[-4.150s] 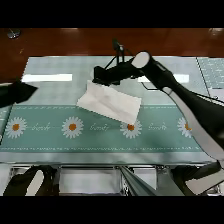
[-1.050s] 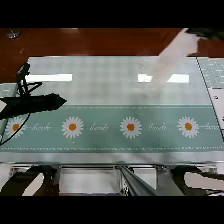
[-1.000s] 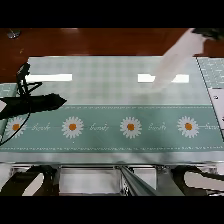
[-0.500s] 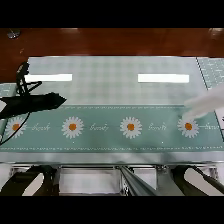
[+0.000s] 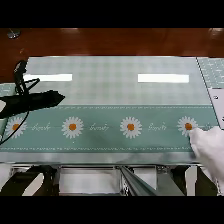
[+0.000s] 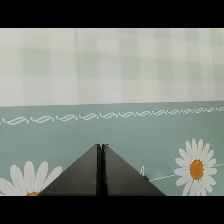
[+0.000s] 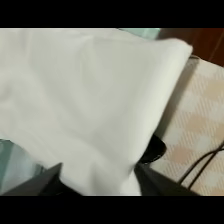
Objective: Fold the shirts.
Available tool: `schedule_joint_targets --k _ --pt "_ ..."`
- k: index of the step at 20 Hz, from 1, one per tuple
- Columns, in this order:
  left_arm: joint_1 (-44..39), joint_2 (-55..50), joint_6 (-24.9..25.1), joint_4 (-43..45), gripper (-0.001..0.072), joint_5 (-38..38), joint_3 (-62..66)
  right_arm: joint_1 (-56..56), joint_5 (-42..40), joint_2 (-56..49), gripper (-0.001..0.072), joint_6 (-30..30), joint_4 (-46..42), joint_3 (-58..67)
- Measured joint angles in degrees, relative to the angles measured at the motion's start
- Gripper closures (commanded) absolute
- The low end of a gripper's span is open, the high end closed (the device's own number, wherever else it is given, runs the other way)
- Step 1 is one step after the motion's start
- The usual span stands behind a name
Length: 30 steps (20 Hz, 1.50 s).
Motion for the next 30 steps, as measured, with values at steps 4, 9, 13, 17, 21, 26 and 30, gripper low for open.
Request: schedule_joint_targets --k 4,9,13,17,21,26,30 --pt "0.00 -1.73 0.00 0.02 0.0687 -0.02 2.80 -2.51 -4.94 -1.20 0.0333 -1.73 2.49 -1.44" --pt "-0.33 -10.60 0.57 0.02 0.0687 -2.58 21.81 6.36 -21.40 -12.50 0.0683 -6.58 37.09 10.12" --pt "-4.04 -18.43 2.29 2.58 0.0687 -7.02 38.86 34.95 -39.15 -20.72 0.0683 -17.59 48.48 16.24" --pt "-7.78 -22.84 -3.43 13.97 0.0686 -8.72 37.51 60.52 -43.43 -33.88 0.0683 -6.38 24.63 17.99" --pt "-7.89 -26.71 -8.00 20.13 0.0686 -8.76 30.49 66.58 -39.10 -46.05 0.0683 1.60 14.73 18.51" --pt "-7.85 -28.89 -9.64 22.60 0.0686 -11.04 27.89 66.82 -35.58 -50.05 0.0683 5.90 13.29 18.67" --pt "-7.85 -29.38 -9.90 23.21 0.0686 -12.22 27.39 66.82 -34.47 -50.75 0.0683 7.10 13.11 18.67"
